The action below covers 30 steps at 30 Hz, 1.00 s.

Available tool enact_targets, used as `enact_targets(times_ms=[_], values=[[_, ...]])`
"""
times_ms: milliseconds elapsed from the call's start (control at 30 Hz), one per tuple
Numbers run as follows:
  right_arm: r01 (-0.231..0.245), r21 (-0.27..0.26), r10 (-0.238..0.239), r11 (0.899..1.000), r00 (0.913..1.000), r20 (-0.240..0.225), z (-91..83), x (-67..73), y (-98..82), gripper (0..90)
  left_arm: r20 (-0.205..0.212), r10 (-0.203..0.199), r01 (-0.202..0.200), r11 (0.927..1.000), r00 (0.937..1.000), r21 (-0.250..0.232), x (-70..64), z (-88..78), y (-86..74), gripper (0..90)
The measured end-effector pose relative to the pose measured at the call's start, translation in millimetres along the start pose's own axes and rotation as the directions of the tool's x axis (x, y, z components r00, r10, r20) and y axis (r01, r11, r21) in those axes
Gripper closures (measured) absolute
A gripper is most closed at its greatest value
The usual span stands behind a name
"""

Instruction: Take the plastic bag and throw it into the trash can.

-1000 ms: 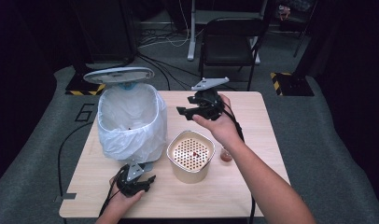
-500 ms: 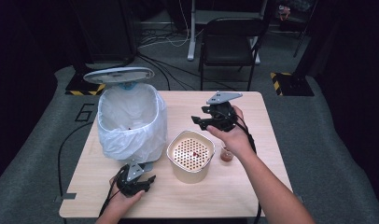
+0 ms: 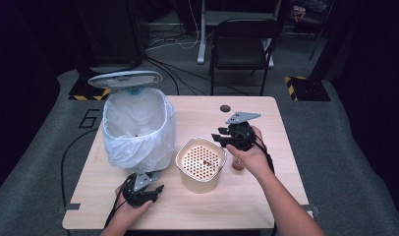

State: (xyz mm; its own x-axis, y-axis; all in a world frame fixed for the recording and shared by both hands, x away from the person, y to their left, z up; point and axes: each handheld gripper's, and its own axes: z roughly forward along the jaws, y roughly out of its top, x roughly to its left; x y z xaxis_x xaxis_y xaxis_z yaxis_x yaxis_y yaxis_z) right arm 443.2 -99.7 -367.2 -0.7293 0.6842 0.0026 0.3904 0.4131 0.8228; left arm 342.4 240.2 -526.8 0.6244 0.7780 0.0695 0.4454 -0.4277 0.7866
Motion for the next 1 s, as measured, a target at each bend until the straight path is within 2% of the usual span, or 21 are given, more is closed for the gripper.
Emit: enact_targets(times_ms=[67, 133, 233, 400, 767, 1000], values=[[-0.001, 0.007, 0.001, 1.0, 1.0, 0.007, 2.0, -1.2, -5.6, 65.4, 0.0, 0.0, 0.0, 1.0, 1.0, 0.0, 0.0, 0.0, 0.0, 37.2], [-0.005, 0.009, 0.005, 1.0, 1.0, -0.002, 4.5, -1.8, -12.1, 68.0, -0.009, -0.002, 0.001, 0.9999, 1.0, -0.015, -0.8, 1.1, -0.7, 37.1], [-0.014, 0.027, 0.015, 1.0, 0.9997, -0.02, 11.0, -1.2, -22.8, 71.7, -0.007, 0.004, -0.004, 1.0, 1.0, -0.007, -0.6, 0.5, -0.5, 37.1], [-0.011, 0.042, 0.012, 0.999, 0.9997, -0.02, 16.5, -0.9, -28.6, 75.0, -0.007, 0.007, -0.007, 1.0, 1.0, -0.004, -0.7, 0.3, -0.4, 37.1], [-0.042, 0.072, 0.045, 0.997, 0.998, -0.045, 24.4, -5.1, -37.7, 83.2, -0.008, 0.008, -0.008, 1.0, 0.9999, -0.005, -0.7, 0.4, -0.6, 37.1], [-0.045, 0.067, 0.049, 0.997, 0.9973, -0.054, 22.1, -5.6, -40.6, 83.7, -0.009, 0.01, -0.01, 0.9999, 0.9999, -0.004, -1.0, 0.4, -0.7, 37.2]])
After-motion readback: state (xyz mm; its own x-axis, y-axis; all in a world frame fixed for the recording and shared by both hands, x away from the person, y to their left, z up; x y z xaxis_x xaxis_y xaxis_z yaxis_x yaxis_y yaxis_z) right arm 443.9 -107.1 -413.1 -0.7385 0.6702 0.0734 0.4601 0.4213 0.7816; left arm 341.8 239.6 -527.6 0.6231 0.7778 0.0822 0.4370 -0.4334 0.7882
